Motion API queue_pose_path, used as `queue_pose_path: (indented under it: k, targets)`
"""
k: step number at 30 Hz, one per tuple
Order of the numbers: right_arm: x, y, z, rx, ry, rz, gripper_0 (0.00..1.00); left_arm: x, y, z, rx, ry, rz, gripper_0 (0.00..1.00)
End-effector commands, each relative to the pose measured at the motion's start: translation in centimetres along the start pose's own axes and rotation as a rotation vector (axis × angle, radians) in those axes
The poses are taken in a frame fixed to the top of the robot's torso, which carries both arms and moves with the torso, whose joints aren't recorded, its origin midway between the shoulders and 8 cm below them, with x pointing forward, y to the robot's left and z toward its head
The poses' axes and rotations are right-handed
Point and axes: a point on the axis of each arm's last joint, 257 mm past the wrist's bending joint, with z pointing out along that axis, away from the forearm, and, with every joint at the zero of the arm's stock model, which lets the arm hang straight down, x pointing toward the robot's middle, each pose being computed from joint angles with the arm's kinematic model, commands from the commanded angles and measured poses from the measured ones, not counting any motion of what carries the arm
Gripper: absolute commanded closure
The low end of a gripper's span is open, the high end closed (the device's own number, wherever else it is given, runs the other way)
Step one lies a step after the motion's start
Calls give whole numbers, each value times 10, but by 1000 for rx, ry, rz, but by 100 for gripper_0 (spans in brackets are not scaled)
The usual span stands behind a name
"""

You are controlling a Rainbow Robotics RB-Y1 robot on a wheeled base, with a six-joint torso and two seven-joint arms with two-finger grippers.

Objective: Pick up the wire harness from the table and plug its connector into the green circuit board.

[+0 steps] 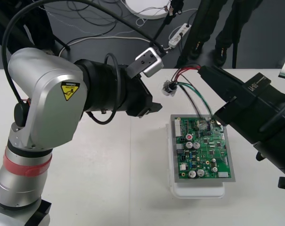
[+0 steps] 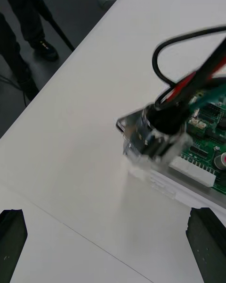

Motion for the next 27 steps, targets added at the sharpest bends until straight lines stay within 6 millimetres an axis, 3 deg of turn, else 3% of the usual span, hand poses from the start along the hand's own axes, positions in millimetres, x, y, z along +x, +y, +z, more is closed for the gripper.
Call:
queue_pose_path:
  k: [1, 17, 22, 27]
  targets:
    - [-9, 10, -14, -31, 6, -50, 100, -19, 18, -21, -25, -121, 29, 0]
    - [-15, 11, -40, -77, 26, -183, 100, -20, -9, -55, 172, -304, -26, 0]
    - [-19, 25, -50, -160, 31, -215, 100, -27, -20, -71, 236, -366, -12, 0]
    - [-16, 27, -62, -254, 40, -224, 100, -31, -30, -82, 286, -420, 26, 0]
